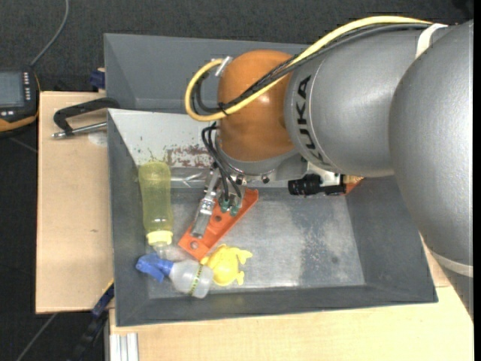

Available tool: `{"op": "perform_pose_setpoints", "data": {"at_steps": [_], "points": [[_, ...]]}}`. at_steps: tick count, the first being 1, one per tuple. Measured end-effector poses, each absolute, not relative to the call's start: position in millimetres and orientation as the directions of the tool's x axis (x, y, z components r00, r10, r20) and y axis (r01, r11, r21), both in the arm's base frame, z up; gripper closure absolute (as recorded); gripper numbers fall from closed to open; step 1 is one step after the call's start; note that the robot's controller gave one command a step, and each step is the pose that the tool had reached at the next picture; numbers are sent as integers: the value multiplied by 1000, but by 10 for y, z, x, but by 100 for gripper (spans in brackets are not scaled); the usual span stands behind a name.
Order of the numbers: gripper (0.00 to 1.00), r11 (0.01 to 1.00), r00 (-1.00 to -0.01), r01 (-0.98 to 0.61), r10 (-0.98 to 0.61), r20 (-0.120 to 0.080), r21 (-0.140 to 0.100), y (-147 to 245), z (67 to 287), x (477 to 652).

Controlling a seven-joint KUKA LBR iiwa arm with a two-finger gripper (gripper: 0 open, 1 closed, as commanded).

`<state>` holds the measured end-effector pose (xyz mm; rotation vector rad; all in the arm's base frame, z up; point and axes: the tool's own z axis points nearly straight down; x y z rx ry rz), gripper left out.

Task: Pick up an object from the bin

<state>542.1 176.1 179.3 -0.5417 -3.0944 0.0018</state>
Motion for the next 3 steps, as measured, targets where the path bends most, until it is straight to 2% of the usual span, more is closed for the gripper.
{"op": "perform_pose_setpoints", "data": {"at_steps": [1, 2, 3], "points": [[0, 944, -944, 329, 329, -6, 10, 1738, 1511, 5365], [0, 966, -966, 258, 258, -3, 8, 1641, 1289, 5327], [0, 982, -982, 188, 188, -1, 5, 1295, 1040, 5358]]}}
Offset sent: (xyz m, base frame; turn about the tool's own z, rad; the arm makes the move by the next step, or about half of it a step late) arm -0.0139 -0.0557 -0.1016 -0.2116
